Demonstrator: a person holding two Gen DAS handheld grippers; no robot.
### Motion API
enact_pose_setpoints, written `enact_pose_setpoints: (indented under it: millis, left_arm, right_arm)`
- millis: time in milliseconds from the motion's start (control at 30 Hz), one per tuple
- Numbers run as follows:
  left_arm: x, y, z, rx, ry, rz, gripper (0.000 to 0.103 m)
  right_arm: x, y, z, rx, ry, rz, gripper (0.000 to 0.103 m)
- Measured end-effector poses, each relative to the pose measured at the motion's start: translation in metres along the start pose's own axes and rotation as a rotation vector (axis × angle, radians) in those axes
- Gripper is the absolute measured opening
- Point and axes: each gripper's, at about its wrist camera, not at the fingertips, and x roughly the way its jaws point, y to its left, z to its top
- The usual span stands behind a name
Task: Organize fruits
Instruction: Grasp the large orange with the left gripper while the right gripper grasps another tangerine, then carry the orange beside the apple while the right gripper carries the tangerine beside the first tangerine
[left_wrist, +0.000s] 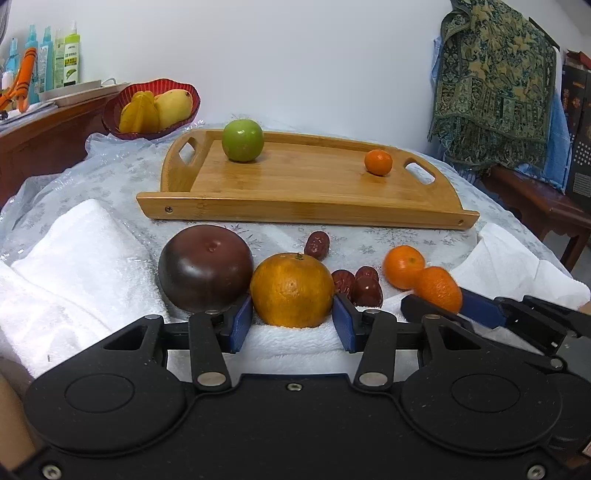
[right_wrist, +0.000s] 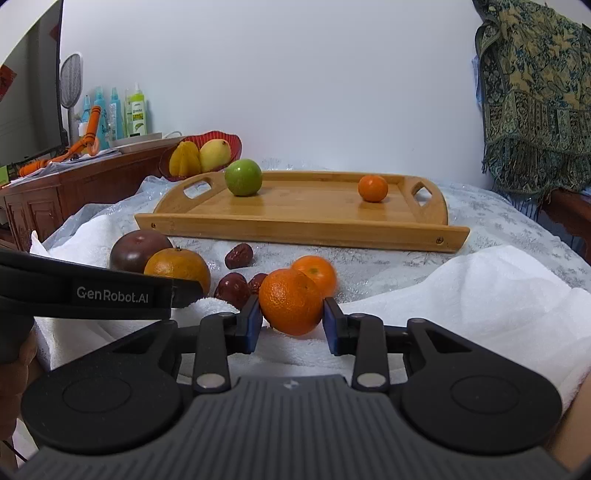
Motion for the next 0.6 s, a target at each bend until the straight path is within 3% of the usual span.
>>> enact_pose_setpoints:
  millis: [333, 600]
  left_arm:
    - [-0.013, -0.001, 0.005, 0.010, -0.039, 0.005, 0.045]
    - [-0.013, 0.001, 0.028, 0.016, -0.079, -0.001, 0.045]
  right_arm:
    - [-0.008, -0.008, 0.006, 0.027, -0.057, -0.022, 0.039]
    - [-0.001, -0.018, 0.019, 0.035, -0.077, -0.031, 0.038]
